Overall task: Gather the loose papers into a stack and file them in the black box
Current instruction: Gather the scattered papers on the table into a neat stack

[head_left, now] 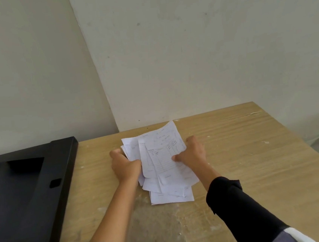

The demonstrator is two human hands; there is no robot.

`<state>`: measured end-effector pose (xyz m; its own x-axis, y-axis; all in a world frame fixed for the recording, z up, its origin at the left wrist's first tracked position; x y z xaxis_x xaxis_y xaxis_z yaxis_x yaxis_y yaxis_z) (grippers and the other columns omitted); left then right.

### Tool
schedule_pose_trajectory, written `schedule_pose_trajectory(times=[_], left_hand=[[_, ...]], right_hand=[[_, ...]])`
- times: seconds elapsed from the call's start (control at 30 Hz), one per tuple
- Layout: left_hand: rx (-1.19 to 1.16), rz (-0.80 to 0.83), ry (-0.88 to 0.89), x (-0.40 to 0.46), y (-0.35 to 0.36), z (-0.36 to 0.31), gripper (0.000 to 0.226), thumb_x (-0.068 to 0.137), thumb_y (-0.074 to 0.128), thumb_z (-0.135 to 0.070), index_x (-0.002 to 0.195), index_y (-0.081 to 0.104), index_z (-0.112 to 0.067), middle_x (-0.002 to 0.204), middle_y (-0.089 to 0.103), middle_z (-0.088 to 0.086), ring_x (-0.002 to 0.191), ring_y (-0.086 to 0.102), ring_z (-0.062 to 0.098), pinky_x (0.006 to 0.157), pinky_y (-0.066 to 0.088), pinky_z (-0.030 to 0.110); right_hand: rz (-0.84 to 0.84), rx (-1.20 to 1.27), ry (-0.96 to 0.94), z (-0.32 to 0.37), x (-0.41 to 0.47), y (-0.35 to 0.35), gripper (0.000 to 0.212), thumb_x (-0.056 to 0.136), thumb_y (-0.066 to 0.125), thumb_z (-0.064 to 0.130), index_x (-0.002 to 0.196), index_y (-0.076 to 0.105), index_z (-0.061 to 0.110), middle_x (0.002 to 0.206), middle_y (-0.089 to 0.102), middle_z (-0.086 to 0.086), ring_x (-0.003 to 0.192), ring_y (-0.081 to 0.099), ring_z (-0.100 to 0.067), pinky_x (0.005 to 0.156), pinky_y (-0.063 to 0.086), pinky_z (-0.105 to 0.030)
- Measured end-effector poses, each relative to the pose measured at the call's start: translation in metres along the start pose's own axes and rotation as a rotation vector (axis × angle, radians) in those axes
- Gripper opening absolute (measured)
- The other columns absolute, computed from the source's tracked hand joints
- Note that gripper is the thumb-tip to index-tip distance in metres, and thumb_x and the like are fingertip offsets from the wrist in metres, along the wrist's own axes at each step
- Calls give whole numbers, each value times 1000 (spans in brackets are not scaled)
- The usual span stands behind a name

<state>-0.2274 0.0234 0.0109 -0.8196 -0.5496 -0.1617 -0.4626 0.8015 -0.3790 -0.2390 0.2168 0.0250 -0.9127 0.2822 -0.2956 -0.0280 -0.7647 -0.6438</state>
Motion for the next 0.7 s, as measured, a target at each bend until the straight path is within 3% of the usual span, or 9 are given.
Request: schedule_pose_trajectory(times=[0.07, 0.17, 0.3, 0.43, 0.57, 0.7], left_hand=[[10, 38, -26, -2, 0, -2, 60, 69, 55, 13, 124, 39, -6, 102, 54, 9, 88, 54, 26, 75, 52, 40], [46, 54, 3, -2, -5, 3, 49, 70, 54, 12, 116, 48, -4, 100, 59, 9, 91, 59, 30, 73, 51, 37], [6, 21, 10, -5, -21, -1, 25, 74, 42, 10, 86, 51, -9, 84, 55, 4, 74, 54, 24, 65, 48, 36], [-265, 115, 15, -15, -21, -13, 28, 77, 27, 11, 83, 50, -5, 75, 53, 4, 67, 49, 19, 56, 39, 30], [-434, 140, 118, -35, -18, -15, 16, 84, 33, 0, 75, 46, 1, 70, 44, 10, 66, 39, 22, 59, 30, 33], [-474, 148, 282, -62, -25, -22, 26, 94, 31, -10, 78, 51, -11, 73, 52, 0, 69, 47, 14, 66, 36, 28]], right_hand=[[56, 24, 5, -1, -1, 2, 39, 72, 78, 15, 104, 57, 8, 107, 65, -7, 80, 56, -18, 53, 42, -22], [82, 211, -5, -5, -5, -3, 32, 78, 71, 11, 108, 60, 8, 103, 66, -7, 82, 58, -22, 66, 48, -30], [136, 517, -73, -3, -14, -25, 37, 79, 69, 7, 115, 58, 8, 108, 68, -7, 91, 66, -26, 81, 55, -43], [181, 458, -172, 12, -27, -23, 42, 77, 72, 9, 116, 57, 13, 107, 69, -6, 94, 67, -27, 85, 56, -48], [209, 527, -152, 16, -38, -8, 44, 78, 70, 9, 118, 51, 12, 110, 67, -6, 97, 65, -27, 90, 53, -50], [319, 568, -168, 14, -52, -7, 15, 83, 62, 5, 89, 57, 18, 93, 66, 0, 86, 64, -21, 90, 53, -47]])
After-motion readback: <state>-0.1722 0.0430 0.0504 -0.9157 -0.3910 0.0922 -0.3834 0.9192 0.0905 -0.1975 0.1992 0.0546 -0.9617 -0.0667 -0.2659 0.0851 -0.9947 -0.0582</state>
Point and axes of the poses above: each hand's wrist, its own x-axis towards the middle knuckle, its own y-axis out of the palm, z = x × y, the point moved 3 cm from there along x, towards the middle knuckle
